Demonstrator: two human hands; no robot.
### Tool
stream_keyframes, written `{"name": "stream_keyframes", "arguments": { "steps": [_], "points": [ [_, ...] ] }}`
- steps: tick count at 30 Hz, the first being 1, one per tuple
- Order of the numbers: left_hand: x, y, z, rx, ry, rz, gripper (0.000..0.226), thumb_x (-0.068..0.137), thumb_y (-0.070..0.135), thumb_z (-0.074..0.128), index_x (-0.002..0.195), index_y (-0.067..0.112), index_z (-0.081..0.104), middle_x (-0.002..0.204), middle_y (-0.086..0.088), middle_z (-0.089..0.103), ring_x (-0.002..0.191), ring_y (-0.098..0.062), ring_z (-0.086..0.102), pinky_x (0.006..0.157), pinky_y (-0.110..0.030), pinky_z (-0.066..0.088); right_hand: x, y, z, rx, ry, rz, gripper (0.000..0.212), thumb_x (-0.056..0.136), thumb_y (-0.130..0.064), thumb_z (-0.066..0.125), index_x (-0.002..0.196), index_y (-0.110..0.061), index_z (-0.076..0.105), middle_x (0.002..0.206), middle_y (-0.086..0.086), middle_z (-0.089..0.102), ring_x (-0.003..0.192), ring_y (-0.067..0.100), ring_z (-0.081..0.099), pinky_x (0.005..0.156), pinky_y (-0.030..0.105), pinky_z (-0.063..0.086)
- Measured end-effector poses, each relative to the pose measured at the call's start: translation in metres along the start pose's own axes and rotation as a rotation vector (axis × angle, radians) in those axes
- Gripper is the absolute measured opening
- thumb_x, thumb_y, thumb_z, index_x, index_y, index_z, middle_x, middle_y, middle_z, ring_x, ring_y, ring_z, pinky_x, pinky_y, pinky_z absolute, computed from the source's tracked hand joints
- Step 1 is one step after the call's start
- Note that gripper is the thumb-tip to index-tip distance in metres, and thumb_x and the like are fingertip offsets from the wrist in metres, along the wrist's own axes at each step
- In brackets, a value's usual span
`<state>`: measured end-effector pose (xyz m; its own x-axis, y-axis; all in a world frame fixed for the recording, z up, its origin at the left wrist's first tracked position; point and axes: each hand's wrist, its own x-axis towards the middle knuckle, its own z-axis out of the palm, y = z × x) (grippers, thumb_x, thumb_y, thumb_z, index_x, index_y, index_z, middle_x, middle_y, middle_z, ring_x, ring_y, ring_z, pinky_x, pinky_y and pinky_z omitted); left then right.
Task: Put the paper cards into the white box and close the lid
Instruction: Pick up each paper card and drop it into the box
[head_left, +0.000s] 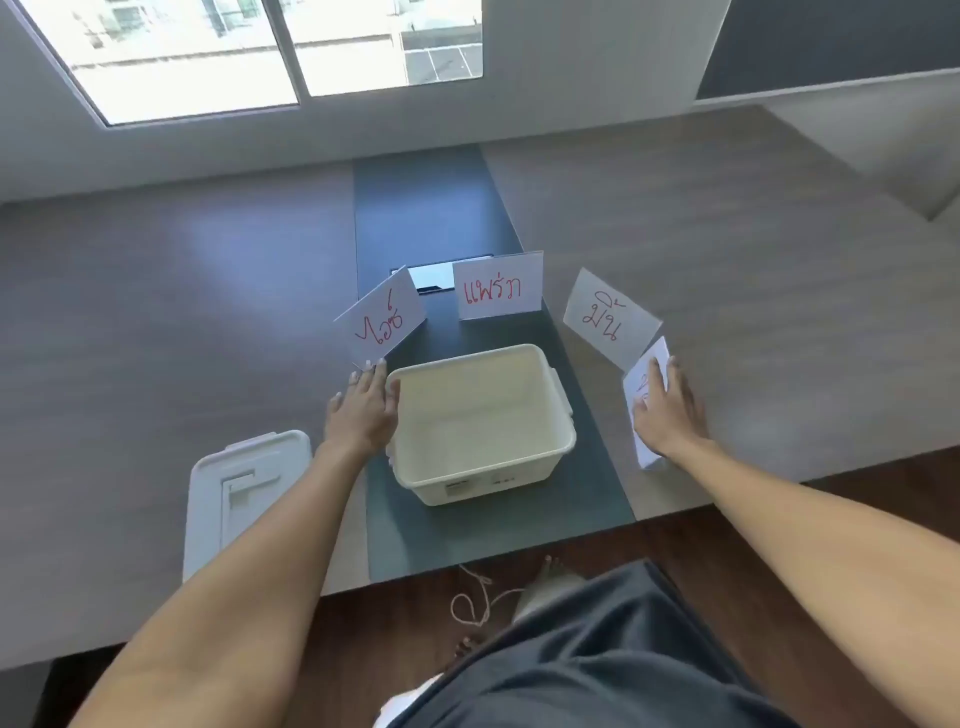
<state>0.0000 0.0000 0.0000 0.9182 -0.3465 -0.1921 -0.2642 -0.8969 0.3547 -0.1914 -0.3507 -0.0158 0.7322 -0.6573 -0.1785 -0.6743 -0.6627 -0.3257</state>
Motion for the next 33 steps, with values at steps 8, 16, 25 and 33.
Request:
{"name": "stream_keyframes", "arguments": {
  "steps": [8,16,25,33],
  "points": [
    [-0.005,-0.01,0.008,0.014,-0.034,0.039,0.054,0.105,0.04,0.012,0.156,0.023,0.012,0.161,0.001,0.024,0.15,-0.019,0.017,0.115,-0.042,0.021,-0.014,0.012,0.011,0.085,0.023,0.002,0.06,0.101,-0.011,0.035,0.156,-0.023,0.014,0.151,0.004,0.03,0.116,0.03,0.047,0.09,0.042,0.045],
    [-0.012,0.001,0.009,-0.054,0.008,0.001,0.052,0.106,0.035,0.014,0.156,0.022,0.012,0.158,-0.007,0.031,0.145,-0.029,0.029,0.111,-0.042,0.027,-0.009,0.002,0.003,0.145,0.056,-0.073,0.076,0.09,0.004,0.048,0.155,-0.022,0.02,0.133,0.014,0.042,0.104,0.039,0.056,0.08,0.046,0.053],
    [-0.017,0.003,0.009,-0.137,0.031,-0.016,0.052,0.105,0.041,0.012,0.153,0.023,0.021,0.151,-0.01,0.042,0.131,-0.038,0.046,0.105,-0.046,0.034,-0.015,-0.024,-0.007,0.361,0.203,-0.189,0.058,0.093,0.004,0.04,0.149,-0.014,0.038,0.141,0.015,0.049,0.121,0.037,0.054,0.087,0.049,0.056],
    [-0.017,0.0,0.012,-0.232,0.027,-0.013,0.048,0.103,0.046,0.01,0.136,0.025,0.037,0.138,-0.008,0.055,0.118,-0.037,0.055,0.094,-0.048,0.041,-0.002,-0.077,-0.039,0.569,0.29,-0.354,0.06,0.094,0.006,0.037,0.146,-0.022,0.045,0.149,-0.001,0.049,0.139,0.018,0.045,0.11,0.04,0.046]
  ]
}}
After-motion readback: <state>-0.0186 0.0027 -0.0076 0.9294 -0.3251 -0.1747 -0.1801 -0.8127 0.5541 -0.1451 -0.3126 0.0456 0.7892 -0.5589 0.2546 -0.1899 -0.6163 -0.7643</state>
